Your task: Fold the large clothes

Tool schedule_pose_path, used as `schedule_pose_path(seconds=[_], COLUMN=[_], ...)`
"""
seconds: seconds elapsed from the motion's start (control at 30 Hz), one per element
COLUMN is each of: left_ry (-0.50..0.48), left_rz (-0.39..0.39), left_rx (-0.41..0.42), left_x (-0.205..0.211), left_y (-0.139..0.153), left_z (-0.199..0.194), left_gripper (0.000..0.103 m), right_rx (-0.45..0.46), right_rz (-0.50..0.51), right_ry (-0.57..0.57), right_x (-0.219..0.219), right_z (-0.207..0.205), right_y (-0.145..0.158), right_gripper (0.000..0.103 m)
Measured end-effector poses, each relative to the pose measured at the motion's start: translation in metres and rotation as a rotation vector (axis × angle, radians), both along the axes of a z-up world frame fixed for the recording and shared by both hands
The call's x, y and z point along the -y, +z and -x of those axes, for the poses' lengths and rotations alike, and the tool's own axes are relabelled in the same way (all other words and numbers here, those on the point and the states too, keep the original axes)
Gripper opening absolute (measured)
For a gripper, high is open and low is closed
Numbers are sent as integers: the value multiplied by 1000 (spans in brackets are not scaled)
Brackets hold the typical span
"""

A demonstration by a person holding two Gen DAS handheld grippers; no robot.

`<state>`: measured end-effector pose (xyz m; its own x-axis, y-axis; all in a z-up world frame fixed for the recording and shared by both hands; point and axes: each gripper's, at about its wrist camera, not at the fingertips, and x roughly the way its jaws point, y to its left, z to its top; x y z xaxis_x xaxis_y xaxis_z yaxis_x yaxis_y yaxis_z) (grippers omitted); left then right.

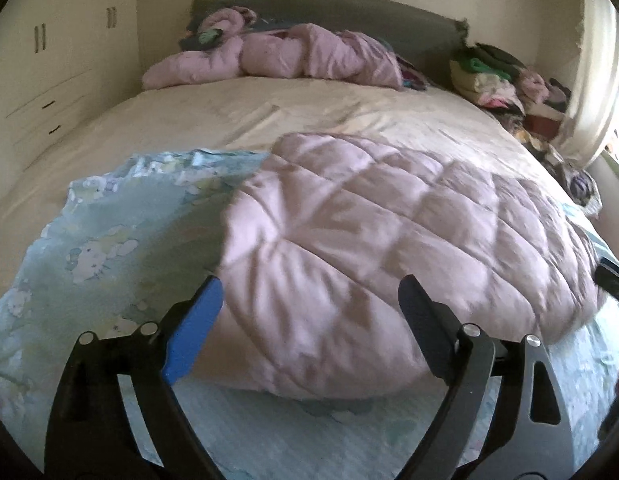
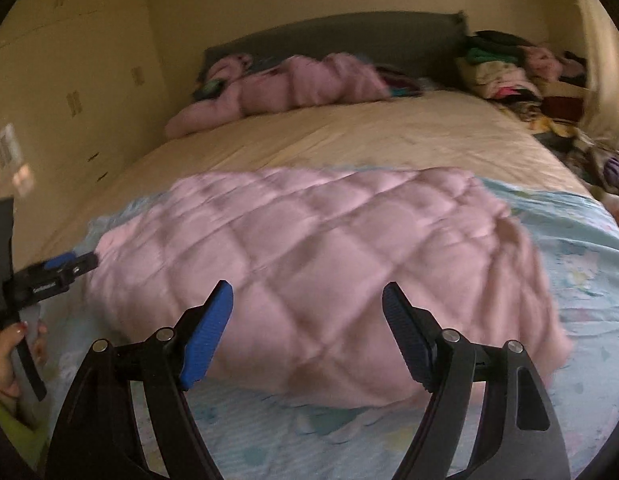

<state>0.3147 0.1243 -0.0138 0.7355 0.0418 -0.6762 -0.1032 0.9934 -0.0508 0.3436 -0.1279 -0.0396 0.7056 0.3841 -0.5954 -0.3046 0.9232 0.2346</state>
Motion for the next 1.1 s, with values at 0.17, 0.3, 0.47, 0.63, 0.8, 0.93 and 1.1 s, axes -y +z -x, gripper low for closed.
schedule_pose_path(seconds=[0.17,0.3,0.47,0.63,0.8,0.93,1.1], left_ry=[-25,-4,19,23,60,94,133], left_rz=[3,-8,21,39,73,64,72], left_rx=[-78,-129,-142,-122,-72,-65,-60], left_x=[17,21,18,14,5,-2,-14], left_y=[-23,-51,-61,-44,-24,-16,-15], left_z=[-3,-7,-7,10,32,42,52], left_gripper=[82,86,87,89,93,93,93], right_rx=[-120,-155,-160,-141,-114,-115,-124], right_rz=[40,109,113,-4,-140,-143,-144], right_ry=[26,39,40,43,-29,-95,-184], right_x=[-28,-41,-48,-27,25,60,98], right_z=[-6,-12,-18,-7,10,17,24], right_y=[-25,-41,-58,-40,-15,-10,-14], right_gripper=[76,82,89,89,89,89,89])
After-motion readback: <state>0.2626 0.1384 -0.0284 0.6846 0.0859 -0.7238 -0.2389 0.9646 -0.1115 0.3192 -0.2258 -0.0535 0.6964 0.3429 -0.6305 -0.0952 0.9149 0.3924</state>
